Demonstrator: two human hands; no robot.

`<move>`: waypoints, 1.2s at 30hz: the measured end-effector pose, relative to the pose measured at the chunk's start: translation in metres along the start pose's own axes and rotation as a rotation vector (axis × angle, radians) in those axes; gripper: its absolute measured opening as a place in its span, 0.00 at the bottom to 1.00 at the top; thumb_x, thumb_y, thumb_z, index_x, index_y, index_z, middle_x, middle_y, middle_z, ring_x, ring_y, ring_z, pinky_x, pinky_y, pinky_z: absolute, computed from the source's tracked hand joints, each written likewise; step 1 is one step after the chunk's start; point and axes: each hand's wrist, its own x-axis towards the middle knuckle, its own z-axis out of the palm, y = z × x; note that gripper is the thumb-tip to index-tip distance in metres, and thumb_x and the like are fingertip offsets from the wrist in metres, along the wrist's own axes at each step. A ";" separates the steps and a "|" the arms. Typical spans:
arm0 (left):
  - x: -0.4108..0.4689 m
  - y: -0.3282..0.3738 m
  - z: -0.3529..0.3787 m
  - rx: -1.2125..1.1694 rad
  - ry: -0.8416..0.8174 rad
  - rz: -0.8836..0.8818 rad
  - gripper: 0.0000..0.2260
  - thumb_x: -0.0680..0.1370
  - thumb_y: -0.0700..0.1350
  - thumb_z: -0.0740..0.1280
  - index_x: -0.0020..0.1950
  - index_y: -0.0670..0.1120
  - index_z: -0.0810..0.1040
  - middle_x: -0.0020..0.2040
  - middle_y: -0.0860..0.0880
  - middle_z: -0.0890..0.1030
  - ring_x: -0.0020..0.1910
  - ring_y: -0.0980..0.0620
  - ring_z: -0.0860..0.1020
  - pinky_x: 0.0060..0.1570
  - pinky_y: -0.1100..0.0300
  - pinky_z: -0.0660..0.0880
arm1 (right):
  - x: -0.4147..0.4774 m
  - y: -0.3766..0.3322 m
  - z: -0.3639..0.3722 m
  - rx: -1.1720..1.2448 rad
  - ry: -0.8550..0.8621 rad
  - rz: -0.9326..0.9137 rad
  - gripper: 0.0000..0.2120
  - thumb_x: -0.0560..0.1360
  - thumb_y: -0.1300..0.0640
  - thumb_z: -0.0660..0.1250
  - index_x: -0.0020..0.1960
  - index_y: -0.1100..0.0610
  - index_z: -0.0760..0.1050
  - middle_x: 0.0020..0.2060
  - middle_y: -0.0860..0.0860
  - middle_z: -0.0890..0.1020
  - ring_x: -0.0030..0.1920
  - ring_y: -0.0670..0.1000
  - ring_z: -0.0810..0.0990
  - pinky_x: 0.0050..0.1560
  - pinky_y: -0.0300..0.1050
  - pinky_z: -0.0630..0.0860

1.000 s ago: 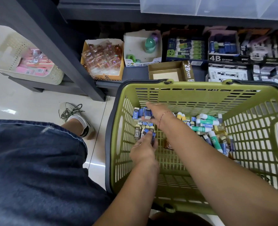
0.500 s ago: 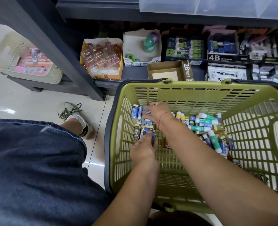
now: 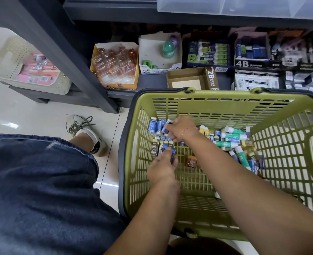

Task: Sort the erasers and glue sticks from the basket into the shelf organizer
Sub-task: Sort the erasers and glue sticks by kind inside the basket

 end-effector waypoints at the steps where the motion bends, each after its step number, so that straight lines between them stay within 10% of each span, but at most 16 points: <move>1: -0.001 0.000 0.000 0.000 -0.001 -0.001 0.06 0.72 0.38 0.74 0.48 0.39 0.82 0.44 0.46 0.83 0.37 0.51 0.82 0.43 0.62 0.81 | 0.001 -0.002 0.002 -0.022 0.011 -0.015 0.15 0.76 0.56 0.67 0.33 0.56 0.66 0.36 0.60 0.79 0.36 0.56 0.78 0.51 0.57 0.79; 16: 0.000 0.004 0.000 0.004 0.015 -0.026 0.07 0.72 0.38 0.75 0.48 0.39 0.82 0.42 0.46 0.83 0.37 0.51 0.83 0.42 0.63 0.81 | 0.005 0.008 0.006 0.030 -0.052 -0.181 0.12 0.74 0.61 0.69 0.33 0.55 0.74 0.30 0.52 0.78 0.32 0.49 0.76 0.41 0.46 0.78; 26: 0.006 0.002 -0.001 0.009 -0.011 -0.009 0.05 0.72 0.36 0.74 0.46 0.38 0.82 0.42 0.45 0.83 0.39 0.50 0.82 0.39 0.64 0.81 | 0.003 0.041 -0.041 0.256 0.054 0.062 0.04 0.78 0.64 0.63 0.46 0.61 0.77 0.33 0.55 0.79 0.31 0.50 0.76 0.30 0.38 0.75; 32: 0.019 0.004 0.002 0.182 -0.162 -0.021 0.05 0.72 0.37 0.74 0.46 0.39 0.81 0.45 0.43 0.83 0.42 0.49 0.82 0.38 0.64 0.81 | -0.027 0.063 -0.047 0.163 -0.445 0.014 0.12 0.78 0.60 0.65 0.61 0.58 0.75 0.43 0.50 0.80 0.39 0.46 0.79 0.34 0.36 0.76; 36: 0.028 0.013 0.002 0.448 -0.260 0.094 0.08 0.73 0.37 0.73 0.51 0.37 0.81 0.46 0.40 0.84 0.36 0.51 0.82 0.37 0.66 0.80 | -0.026 0.073 -0.034 0.099 -0.387 0.001 0.15 0.77 0.60 0.67 0.62 0.61 0.75 0.44 0.56 0.81 0.33 0.44 0.76 0.30 0.36 0.70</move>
